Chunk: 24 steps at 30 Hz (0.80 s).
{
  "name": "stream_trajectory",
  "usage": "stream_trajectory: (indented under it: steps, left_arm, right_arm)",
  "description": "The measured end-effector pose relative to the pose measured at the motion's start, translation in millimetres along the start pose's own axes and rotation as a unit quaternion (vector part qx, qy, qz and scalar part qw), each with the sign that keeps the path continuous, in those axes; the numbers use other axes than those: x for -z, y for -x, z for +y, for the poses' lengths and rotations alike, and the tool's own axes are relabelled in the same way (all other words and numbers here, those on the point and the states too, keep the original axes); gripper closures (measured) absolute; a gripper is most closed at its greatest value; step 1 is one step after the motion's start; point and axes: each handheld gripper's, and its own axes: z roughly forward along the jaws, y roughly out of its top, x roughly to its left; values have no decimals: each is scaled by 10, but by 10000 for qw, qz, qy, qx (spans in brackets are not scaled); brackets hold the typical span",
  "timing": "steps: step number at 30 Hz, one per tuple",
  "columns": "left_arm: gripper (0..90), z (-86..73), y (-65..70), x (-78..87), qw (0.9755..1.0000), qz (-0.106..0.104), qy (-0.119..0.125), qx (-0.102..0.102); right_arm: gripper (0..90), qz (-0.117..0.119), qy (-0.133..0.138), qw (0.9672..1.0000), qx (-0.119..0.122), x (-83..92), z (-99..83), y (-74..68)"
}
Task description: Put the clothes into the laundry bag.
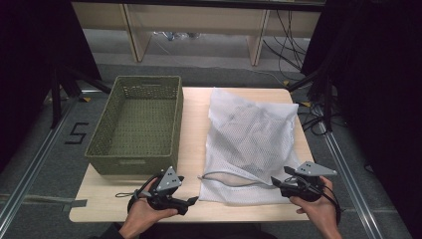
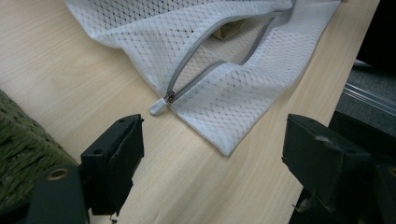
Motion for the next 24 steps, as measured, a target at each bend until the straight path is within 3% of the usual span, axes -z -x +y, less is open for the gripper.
stream_trajectory:
  steps: [1,6,8,9,10,12,14,15,16,17,19,20,21,24]
  left_arm:
    - [204,-11,23,-1,9999,27,104,101]
    - [195,-60,84,54,9997,2,211,103]
    - [195,-69,96,93,10000,-23,94,-14]
    - [195,-73,123,98,9999,22,167,28]
    - [195,-75,125,113,9999,38,159,-21]
    - [195,-86,128,141,9999,84,95,-79]
    - [195,-84,155,130,9998,25,206,17]
    - [195,-71,143,144,9999,79,80,-125]
    - [195,-69,143,135,9998,88,85,-128]
    - [195,-68,162,106,9997,0,239,18]
    - [196,-65,139,110,9999,88,90,-115]
    - [196,-65,134,98,9998,32,148,-106]
    - [196,-59,130,110,9999,82,62,-103]
    - [196,-55,134,92,9999,71,147,-42]
  right_arm:
    - [365,14,9,10000,-57,5,-22,-30]
    - [349,129,-62,9998,-172,29,-136,-187]
    - [332,258,-112,9996,-57,45,-172,-218]
    - [332,288,-147,9994,-136,52,-199,-251]
    - [332,200,-143,9994,-229,66,-232,-298]
    - [319,206,-272,9993,-170,84,-276,-347]
    - [318,341,-351,9986,-199,103,-305,-390]
    - [317,205,-295,9993,-121,117,-310,-409]
    - [317,212,-332,9991,-123,133,-310,-423]
    - [317,163,-290,9994,-79,134,-308,-427]
    - [317,187,-271,9994,-38,117,-300,-427]
    - [316,256,-349,9990,-73,110,-300,-422]
    - [316,168,-331,9993,-45,106,-303,-425]
    - [316,145,-371,9992,-38,106,-302,-426]
